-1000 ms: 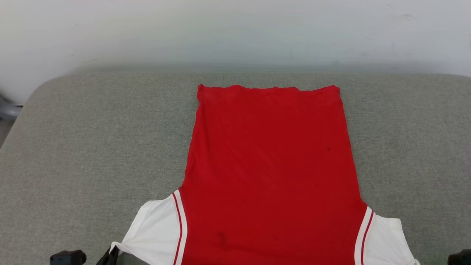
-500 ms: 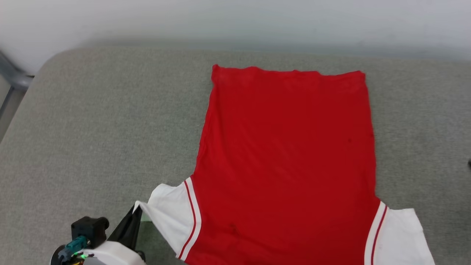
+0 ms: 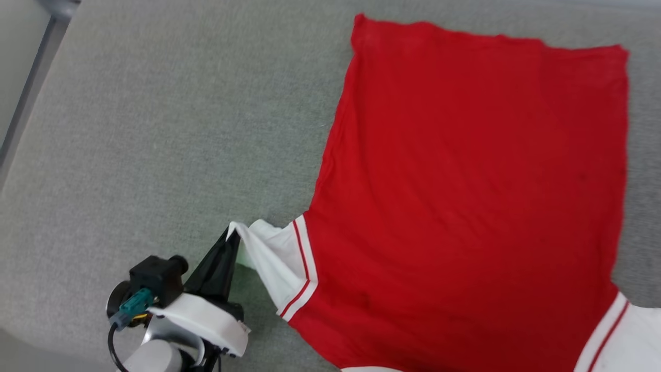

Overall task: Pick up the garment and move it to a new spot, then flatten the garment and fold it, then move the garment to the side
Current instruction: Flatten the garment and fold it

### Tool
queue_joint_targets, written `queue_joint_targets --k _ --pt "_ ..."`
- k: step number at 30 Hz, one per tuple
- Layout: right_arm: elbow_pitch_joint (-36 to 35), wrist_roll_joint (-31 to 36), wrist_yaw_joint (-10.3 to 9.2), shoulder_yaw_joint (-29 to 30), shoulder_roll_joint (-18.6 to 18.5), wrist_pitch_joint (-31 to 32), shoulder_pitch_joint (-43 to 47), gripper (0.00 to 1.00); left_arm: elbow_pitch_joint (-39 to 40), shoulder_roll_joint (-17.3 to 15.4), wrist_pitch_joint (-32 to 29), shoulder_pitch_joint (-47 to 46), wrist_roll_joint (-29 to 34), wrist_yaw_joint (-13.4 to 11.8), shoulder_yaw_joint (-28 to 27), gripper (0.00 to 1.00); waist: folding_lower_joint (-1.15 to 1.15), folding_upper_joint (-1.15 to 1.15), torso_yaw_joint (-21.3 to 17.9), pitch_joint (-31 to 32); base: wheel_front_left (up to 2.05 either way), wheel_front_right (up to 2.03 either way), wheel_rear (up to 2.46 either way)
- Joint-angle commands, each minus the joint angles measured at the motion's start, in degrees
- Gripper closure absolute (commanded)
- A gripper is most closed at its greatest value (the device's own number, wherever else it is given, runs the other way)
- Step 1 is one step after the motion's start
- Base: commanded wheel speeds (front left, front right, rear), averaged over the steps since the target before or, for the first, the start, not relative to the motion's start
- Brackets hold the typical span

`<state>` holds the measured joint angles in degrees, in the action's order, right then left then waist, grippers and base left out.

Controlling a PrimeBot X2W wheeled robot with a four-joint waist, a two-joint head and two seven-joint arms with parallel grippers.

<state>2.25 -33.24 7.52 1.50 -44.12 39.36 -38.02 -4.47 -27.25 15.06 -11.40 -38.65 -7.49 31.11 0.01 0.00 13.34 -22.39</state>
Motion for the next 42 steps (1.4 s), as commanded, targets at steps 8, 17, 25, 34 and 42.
queue_joint_targets --k 8,17,25,34,42 --pt "10.1 0.6 -0.05 -4.4 2.4 22.0 -16.6 0.00 1.7 3.3 0.1 -3.5 3.3 1.5 -1.1 1.00 -0.01 0.00 5.8 -8.3 0.00 0.00 0.00" --pt "14.3 6.3 -0.05 -4.1 4.6 33.9 -22.0 0.00 1.6 6.6 0.1 -5.6 6.1 4.1 -2.5 1.00 -0.01 0.00 8.2 -13.7 0.00 0.00 0.00" --pt "16.4 7.4 -0.05 -5.2 5.3 35.4 -13.7 0.00 -0.4 9.3 0.1 -6.7 8.5 6.5 -3.3 1.00 -0.01 0.00 8.9 -15.1 0.00 0.00 0.00" --pt "15.0 5.9 -0.05 -5.5 4.2 28.7 -14.0 1.00 -2.8 10.3 0.1 -5.3 10.2 7.9 -5.1 1.00 -0.01 0.00 7.5 -12.0 0.00 0.00 0.00" --pt "14.8 1.8 -0.06 -9.6 4.0 21.8 -11.7 1.00 -4.2 9.2 0.1 -0.6 10.6 6.9 -7.6 1.00 -0.01 0.00 3.7 -2.9 0.00 0.00 0.00"
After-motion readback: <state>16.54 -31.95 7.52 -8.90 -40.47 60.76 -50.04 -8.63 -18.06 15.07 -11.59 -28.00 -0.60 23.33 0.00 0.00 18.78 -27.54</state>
